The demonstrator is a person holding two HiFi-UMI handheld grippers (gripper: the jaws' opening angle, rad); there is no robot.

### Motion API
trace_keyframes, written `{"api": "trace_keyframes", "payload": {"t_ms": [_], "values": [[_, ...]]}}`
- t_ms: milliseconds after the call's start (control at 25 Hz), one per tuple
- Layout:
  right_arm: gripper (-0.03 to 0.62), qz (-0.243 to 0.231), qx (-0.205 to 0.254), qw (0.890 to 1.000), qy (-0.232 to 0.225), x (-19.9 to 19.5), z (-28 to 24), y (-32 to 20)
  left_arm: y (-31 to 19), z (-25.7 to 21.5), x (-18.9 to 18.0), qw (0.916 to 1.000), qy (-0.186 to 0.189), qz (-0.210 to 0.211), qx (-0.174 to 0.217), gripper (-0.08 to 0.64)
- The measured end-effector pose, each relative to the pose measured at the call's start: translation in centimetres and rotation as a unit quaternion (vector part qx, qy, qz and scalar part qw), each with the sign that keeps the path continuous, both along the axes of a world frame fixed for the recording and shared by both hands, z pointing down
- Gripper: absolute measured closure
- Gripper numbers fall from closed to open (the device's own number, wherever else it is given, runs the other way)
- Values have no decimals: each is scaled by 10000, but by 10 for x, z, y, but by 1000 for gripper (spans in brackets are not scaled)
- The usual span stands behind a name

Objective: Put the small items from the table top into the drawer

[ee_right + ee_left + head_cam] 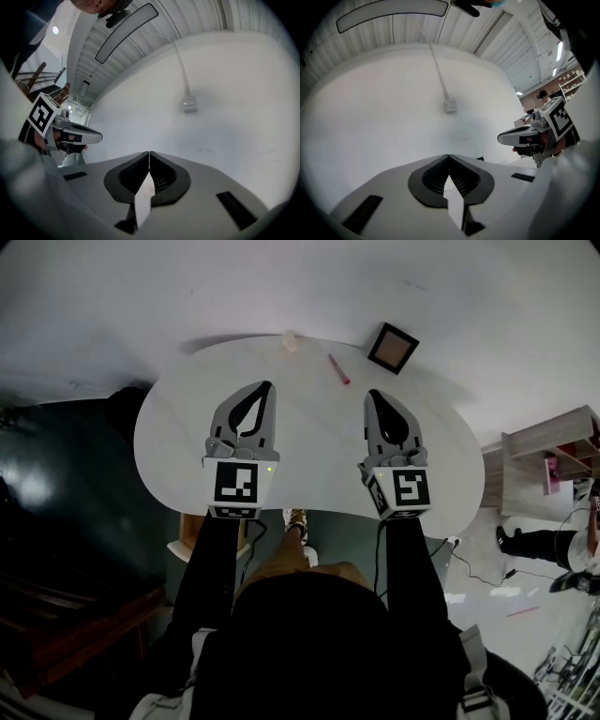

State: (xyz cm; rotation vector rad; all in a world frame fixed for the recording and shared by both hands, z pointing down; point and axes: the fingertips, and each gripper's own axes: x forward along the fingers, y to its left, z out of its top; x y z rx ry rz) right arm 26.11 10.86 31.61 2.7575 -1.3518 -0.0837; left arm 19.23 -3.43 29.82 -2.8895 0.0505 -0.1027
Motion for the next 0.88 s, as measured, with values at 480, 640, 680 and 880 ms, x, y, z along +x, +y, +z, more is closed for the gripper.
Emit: {"api": "trace_keyframes", "payload": {"t_ms": [480,640,680,880], "values": [[565,27,-42,10000,-76,84,7,-62,-61,22,92,9995,-309,-32,14,545],[565,68,-49,9999,-116,98,15,-73,-68,30,108,9992,-383,36,51,545],[565,61,-48,9999,-132,100,16,-75,-69,31,111,9993,-370,61,73,545],[565,-18,-75,9998,-187,106,20,-84,-75,35,122,9992,-380,66,83,545]]}}
